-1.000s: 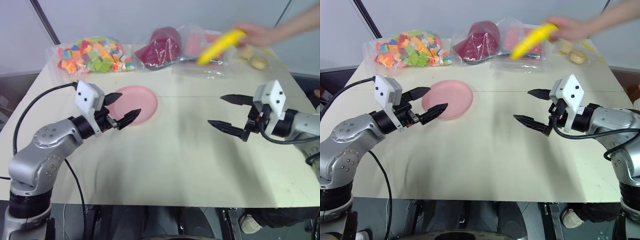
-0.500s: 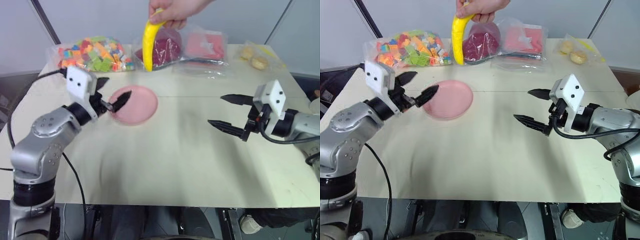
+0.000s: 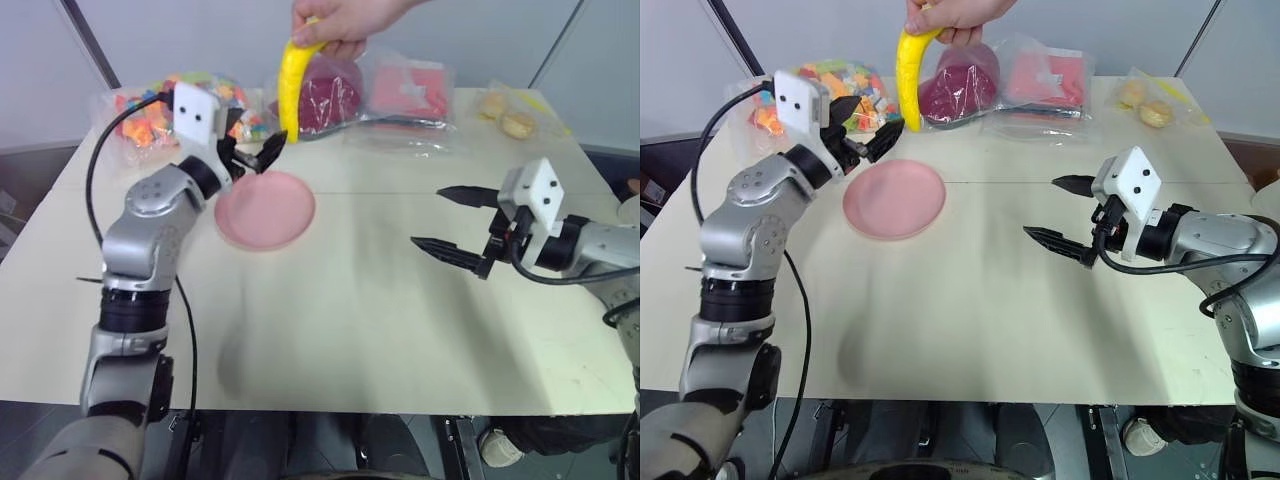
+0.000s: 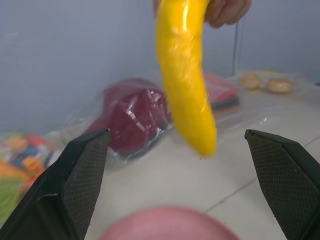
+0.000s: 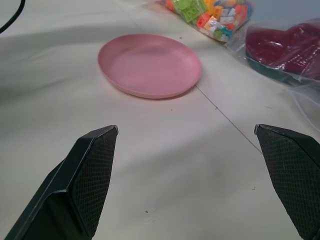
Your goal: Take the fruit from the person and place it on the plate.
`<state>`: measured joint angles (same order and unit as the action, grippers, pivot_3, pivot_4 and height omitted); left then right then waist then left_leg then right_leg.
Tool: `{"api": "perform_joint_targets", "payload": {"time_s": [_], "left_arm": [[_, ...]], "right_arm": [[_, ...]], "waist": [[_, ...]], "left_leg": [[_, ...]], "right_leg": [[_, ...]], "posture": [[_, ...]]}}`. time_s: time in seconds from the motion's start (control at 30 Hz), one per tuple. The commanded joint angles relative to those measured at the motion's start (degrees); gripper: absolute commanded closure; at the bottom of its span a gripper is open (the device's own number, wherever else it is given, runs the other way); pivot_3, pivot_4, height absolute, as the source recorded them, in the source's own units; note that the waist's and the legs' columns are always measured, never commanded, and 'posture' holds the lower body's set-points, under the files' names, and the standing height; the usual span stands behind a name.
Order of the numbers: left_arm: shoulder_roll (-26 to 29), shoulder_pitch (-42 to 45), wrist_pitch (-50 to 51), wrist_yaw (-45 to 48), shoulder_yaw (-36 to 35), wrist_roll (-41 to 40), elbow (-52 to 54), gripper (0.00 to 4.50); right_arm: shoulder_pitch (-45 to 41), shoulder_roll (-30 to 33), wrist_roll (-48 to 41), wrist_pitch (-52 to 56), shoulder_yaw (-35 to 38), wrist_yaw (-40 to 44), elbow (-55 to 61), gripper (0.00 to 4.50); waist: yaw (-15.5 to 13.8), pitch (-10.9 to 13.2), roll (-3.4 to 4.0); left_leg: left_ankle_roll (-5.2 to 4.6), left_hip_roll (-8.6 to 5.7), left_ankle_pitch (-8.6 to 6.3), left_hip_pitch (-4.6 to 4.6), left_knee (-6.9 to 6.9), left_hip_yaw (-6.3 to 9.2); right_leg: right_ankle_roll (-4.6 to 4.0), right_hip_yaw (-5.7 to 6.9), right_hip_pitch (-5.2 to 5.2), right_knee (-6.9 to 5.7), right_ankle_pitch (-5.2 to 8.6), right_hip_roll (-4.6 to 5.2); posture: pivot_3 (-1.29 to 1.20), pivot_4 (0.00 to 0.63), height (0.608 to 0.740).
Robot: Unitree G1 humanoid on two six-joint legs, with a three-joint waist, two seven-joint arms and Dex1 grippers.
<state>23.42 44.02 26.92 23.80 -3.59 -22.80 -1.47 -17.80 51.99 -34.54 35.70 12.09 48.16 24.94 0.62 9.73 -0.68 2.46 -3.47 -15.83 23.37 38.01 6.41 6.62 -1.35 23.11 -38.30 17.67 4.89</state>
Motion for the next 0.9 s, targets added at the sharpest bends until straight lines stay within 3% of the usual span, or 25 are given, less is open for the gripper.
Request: {"api": "perform_joint_targets", "payload": {"time_s": [0.03,0.43,0.53,0.73,0.77,0.9], "left_arm": [[-1.9,4.6,-3.4,1.0,-1.5,0.2,-4.8,0.00],[-5.7,12.2,-9.9,2.3,-1.9,2.0,-17.7,0.00],[-5.9,12.4,-10.7,2.4,-2.0,2.2,-18.2,0.88],[-6.4,12.2,-11.0,2.3,-2.3,2.2,-18.1,3.85],[-6.4,12.0,-10.8,2.4,-2.5,2.2,-17.8,4.02],[-6.3,10.7,-9.6,2.0,-2.8,2.2,-16.6,4.03]], "right_arm": [[-0.8,-0.4,0.4,-1.4,1.1,-0.5,1.0,0.02],[0.0,-1.2,1.1,-1.9,1.4,-1.8,1.9,0.02],[0.4,-1.3,1.3,-2.1,1.7,-1.8,2.0,0.00],[0.7,-1.4,1.5,-2.4,1.8,-1.9,1.9,0.00],[0.7,-1.4,1.6,-2.5,1.8,-1.9,1.9,0.00],[0.9,-1.5,1.7,-2.7,1.8,-1.9,1.9,0.00]], "waist": [[0.0,0.0,0.00],[0.0,0.0,-0.03],[0.0,0.0,-0.03],[0.0,0.0,-0.03],[0.0,0.0,-0.03],[0.0,0.0,-0.03]], "left_leg": [[0.00,0.00,0.00,0.00,0.00,-0.01],[0.01,-0.01,0.01,0.01,0.02,0.00],[0.01,-0.01,0.01,0.01,0.02,0.01],[0.02,-0.01,0.01,0.01,0.02,0.01],[0.02,-0.01,0.01,0.01,0.02,0.01],[0.02,-0.01,0.01,0.01,0.03,0.01]], "right_leg": [[0.00,0.00,0.00,-0.01,0.00,0.00],[0.01,0.00,0.02,-0.02,0.00,0.00],[0.01,0.00,0.02,-0.03,0.00,0.00],[0.01,0.00,0.02,-0.04,0.00,0.00],[0.01,0.00,0.03,-0.04,0.00,0.00],[0.01,0.00,0.03,-0.04,0.00,0.00]], "posture": [[0.00,0.150,0.740],[0.00,0.150,0.740],[0.00,0.150,0.740],[0.00,0.150,0.740],[0.00,0.150,0.740],[0.00,0.150,0.740]]}}
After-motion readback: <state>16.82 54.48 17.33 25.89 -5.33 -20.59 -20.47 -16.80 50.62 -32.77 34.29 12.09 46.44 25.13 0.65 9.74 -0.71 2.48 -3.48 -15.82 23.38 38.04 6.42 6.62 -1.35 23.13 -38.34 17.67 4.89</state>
